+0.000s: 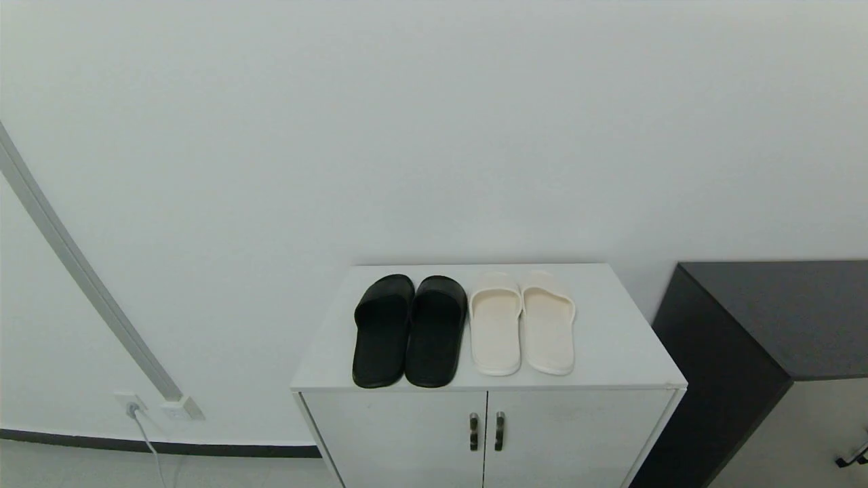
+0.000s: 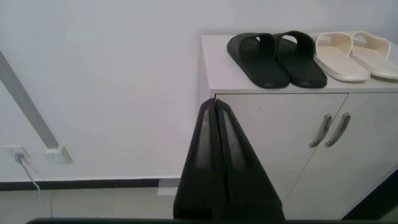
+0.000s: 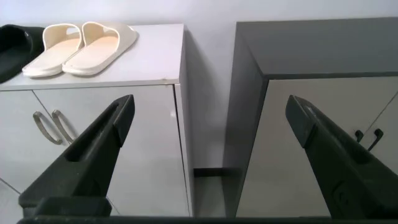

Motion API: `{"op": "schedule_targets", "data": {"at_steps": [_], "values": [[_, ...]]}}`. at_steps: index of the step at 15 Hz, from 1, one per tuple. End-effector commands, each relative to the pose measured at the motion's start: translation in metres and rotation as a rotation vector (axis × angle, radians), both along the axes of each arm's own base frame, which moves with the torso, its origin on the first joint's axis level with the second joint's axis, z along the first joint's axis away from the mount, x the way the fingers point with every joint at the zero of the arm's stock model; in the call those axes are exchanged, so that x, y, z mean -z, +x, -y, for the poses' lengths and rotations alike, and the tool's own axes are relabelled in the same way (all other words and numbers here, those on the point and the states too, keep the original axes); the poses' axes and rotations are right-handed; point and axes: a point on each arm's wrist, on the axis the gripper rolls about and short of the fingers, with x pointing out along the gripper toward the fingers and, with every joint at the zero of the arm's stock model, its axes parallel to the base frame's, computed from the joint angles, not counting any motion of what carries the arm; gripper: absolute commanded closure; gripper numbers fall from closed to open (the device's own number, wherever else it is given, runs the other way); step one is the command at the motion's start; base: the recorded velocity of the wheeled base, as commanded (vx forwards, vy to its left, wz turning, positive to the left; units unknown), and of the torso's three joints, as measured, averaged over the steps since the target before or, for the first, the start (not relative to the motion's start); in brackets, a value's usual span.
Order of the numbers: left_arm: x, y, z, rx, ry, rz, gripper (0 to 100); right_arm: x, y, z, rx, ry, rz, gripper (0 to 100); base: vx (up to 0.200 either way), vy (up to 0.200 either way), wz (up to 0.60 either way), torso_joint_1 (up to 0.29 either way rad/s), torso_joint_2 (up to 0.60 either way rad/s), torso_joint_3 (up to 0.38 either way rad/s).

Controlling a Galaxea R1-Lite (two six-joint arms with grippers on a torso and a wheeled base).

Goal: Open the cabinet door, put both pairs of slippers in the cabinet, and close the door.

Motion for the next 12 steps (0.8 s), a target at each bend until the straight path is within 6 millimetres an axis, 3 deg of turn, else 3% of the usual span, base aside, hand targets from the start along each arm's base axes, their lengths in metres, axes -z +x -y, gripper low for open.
{"op": "schedule_targets", "data": {"at_steps": [1, 2, 3, 4, 5, 6, 7, 10, 12], "values": [[0.0, 0.0, 0.0, 0.0, 0.0, 0.002, 100, 0.0, 0.0, 0.0, -0.005, 0.002, -0.002, 0, 0.0, 0.0, 0.0, 0.0, 0.0, 0.0], [0.0, 0.0, 0.0, 0.0, 0.0, 0.0, 100, 0.0, 0.001, 0.0, -0.008, -0.001, -0.006, 0, 0.0, 0.0, 0.0, 0.0, 0.0, 0.0], [0.0, 0.0, 0.0, 0.0, 0.0, -0.001, 100, -0.02, 0.001, 0.0, -0.021, 0.017, 0.015, 0, 0.0, 0.0, 0.0, 0.0, 0.0, 0.0], [0.0, 0.0, 0.0, 0.0, 0.001, 0.002, 100, -0.082, 0.003, 0.0, -0.073, 0.179, 0.05, 0, 0.0, 0.0, 0.0, 0.0, 0.0, 0.0], [0.0, 0.0, 0.0, -0.002, 0.0, 0.0, 100, -0.081, 0.018, -0.002, -0.132, 0.174, -0.083, 0, 0.0, 0.0, 0.0, 0.0, 0.0, 0.0], [0.0, 0.0, 0.0, 0.0, 0.0, -0.001, 100, -0.067, 0.033, -0.003, -0.164, 0.064, -0.21, 0, 0.0, 0.0, 0.0, 0.0, 0.0, 0.0], [0.0, 0.0, 0.0, 0.0, -0.002, 0.0, 100, -0.061, 0.047, -0.005, -0.193, 0.05, -0.259, 0, 0.0, 0.0, 0.0, 0.0, 0.0, 0.0], [0.0, 0.0, 0.0, 0.001, 0.0, 0.0, 100, -0.072, 0.096, -0.018, -0.332, 0.041, -0.322, 0, 0.0, 0.0, 0.0, 0.0, 0.0, 0.0], [0.0, 0.0, 0.0, 0.001, 0.0, 0.0, 100, -0.08, 0.132, -0.04, -0.392, 0.047, -0.371, 0, 0.0, 0.0, 0.0, 0.0, 0.0, 0.0]]}}
